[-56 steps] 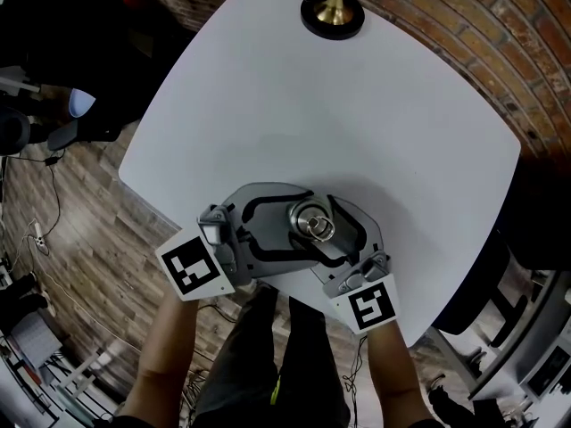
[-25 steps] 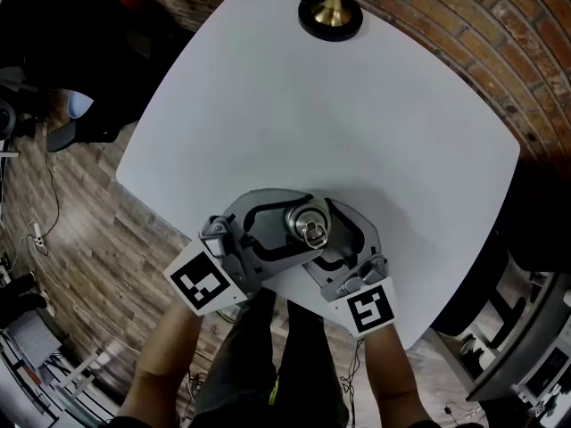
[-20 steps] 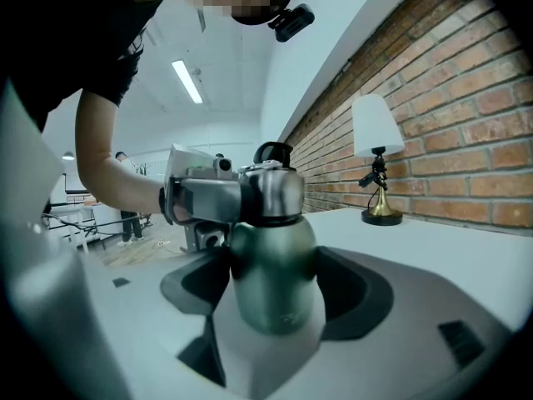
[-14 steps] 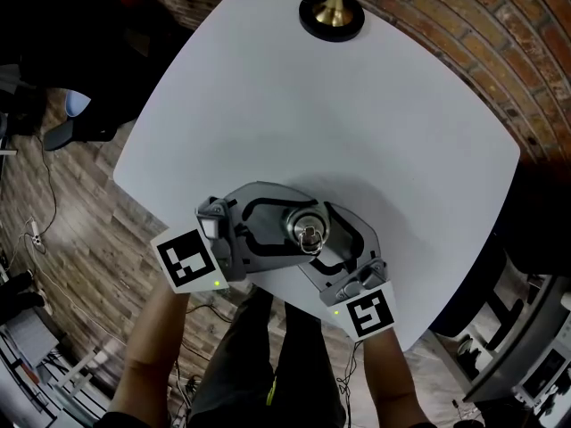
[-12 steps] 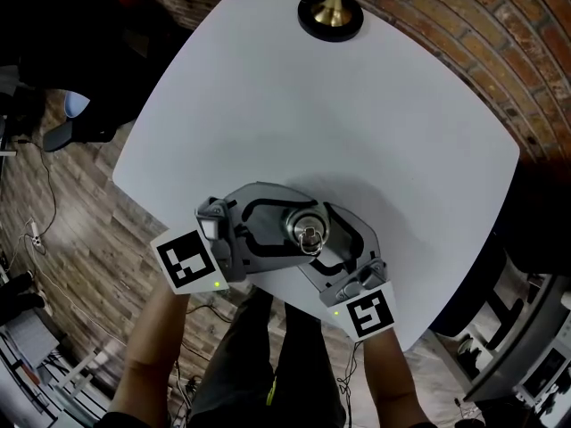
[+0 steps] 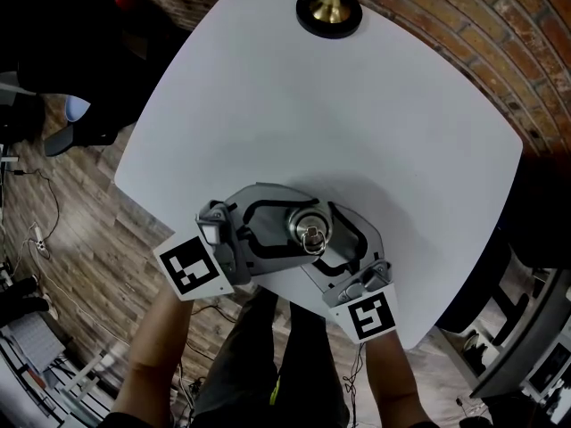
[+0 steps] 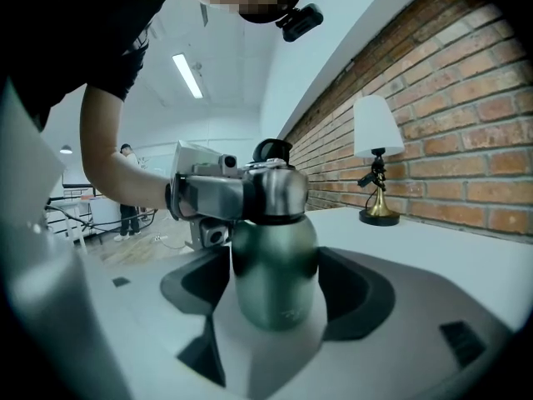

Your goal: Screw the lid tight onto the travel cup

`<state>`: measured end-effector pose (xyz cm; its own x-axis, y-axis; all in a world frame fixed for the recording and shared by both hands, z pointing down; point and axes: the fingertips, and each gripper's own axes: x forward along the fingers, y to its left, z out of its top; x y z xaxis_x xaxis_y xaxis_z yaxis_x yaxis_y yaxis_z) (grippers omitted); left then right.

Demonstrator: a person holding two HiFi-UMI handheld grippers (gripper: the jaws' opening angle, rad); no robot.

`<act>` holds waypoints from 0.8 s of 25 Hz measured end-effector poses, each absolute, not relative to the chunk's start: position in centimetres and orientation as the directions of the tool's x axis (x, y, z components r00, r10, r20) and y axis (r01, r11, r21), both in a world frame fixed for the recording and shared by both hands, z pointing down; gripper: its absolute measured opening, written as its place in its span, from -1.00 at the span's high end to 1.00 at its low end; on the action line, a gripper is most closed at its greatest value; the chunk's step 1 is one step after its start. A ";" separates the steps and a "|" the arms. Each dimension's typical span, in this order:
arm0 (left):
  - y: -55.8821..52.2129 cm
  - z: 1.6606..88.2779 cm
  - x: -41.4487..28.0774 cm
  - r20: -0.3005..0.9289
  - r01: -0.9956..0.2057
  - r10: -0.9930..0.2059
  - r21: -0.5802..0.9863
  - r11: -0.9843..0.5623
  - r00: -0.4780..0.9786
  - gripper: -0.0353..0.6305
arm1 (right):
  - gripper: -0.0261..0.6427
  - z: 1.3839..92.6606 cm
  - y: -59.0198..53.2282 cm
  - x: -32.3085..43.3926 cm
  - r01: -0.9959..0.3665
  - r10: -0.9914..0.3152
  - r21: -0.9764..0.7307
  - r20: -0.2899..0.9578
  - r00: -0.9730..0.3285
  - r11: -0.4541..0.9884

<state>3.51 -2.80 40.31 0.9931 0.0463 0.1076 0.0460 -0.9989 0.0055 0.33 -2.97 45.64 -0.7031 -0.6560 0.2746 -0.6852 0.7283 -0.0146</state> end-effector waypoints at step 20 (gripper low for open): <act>-1.2 40.0 1.3 0.118 -0.053 -0.050 0.022 -0.998 0.992 -0.12 | 0.06 44.0 0.7 3.3 -0.780 -0.727 -0.050 0.328 -0.603 0.624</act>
